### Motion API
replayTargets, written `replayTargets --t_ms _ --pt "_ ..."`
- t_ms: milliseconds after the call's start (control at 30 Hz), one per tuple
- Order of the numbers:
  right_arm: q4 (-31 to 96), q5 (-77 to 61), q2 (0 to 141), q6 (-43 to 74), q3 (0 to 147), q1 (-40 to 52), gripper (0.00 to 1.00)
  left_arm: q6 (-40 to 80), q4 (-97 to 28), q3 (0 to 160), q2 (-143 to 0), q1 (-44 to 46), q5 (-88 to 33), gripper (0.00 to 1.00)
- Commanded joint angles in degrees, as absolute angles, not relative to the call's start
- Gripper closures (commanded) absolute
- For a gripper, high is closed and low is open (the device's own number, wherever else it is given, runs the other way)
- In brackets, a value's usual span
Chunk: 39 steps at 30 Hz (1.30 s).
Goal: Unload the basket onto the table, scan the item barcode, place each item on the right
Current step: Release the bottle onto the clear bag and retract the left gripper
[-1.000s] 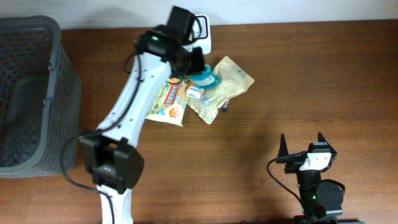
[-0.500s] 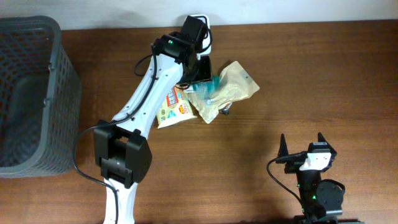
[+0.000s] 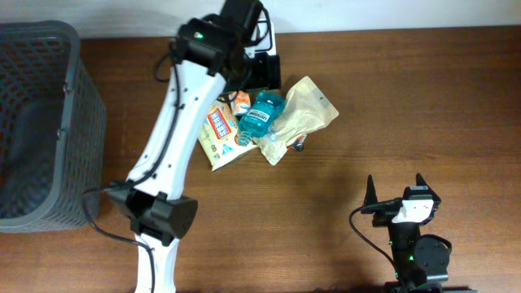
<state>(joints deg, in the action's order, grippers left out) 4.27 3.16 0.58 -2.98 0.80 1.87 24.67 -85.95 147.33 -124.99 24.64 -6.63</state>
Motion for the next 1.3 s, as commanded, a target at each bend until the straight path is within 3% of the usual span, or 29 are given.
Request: replayTargets --t_ms 0,267,333,400,433,533,633,667,733,767,800,833,933,1067,1267 --pt "4.49 3.25 0.19 -2.57 0.32 2.13 0.02 22.2 -93.38 158.71 -123.92 20.58 0.3 0.01" --pt "4.49 3.25 0.19 -2.57 0.32 2.13 0.02 18.87 -96.73 164.79 -118.72 12.43 2.35 0.01" --pt "4.49 3.25 0.19 -2.57 0.32 2.13 0.02 14.94 -96.73 164.79 -117.82 11.88 2.35 0.12" --pt "4.49 3.25 0.19 -2.57 0.32 2.13 0.02 11.05 -96.73 164.72 -116.75 11.81 2.59 0.34" --pt "4.49 3.25 0.19 -2.57 0.32 2.13 0.02 10.52 -96.73 164.72 -116.01 11.81 3.68 0.36" --pt "4.49 3.25 0.19 -2.57 0.32 2.13 0.02 10.59 -96.73 164.72 -112.99 11.55 14.0 0.36" --pt "4.49 3.25 0.19 -2.57 0.32 2.13 0.02 10.63 -96.71 164.72 -111.04 9.54 24.49 0.18" --pt "4.49 3.25 0.19 -2.57 0.32 2.13 0.02 11.81 -96.71 164.72 -110.63 7.11 27.24 0.18" --pt "4.49 3.25 0.19 -2.57 0.32 2.13 0.02 14.17 -96.68 164.72 -110.67 3.07 28.42 0.43" --pt "4.49 3.25 0.19 -2.55 0.32 2.13 0.02 15.25 -96.27 164.68 -110.98 0.05 28.56 0.64" --pt "4.49 3.25 0.19 -2.57 0.32 2.13 0.02 16.64 -94.98 164.68 -111.61 -4.67 28.53 0.92" --pt "4.49 3.25 0.19 -2.57 0.32 2.15 0.02 18.02 -94.11 164.68 -112.01 -7.31 28.47 1.0" --pt "4.49 3.25 0.19 -2.57 0.32 2.13 0.02 22.52 -91.15 164.68 -113.86 -14.94 25.89 1.0" --pt "4.49 3.25 0.19 -2.57 0.32 2.13 0.02 22.44 -86.61 164.68 -118.19 -20.88 12.12 1.0" --pt "4.49 3.25 0.19 -2.57 0.32 2.13 0.02 15.09 -80.09 164.68 -126.74 -21.37 3.64 1.0"
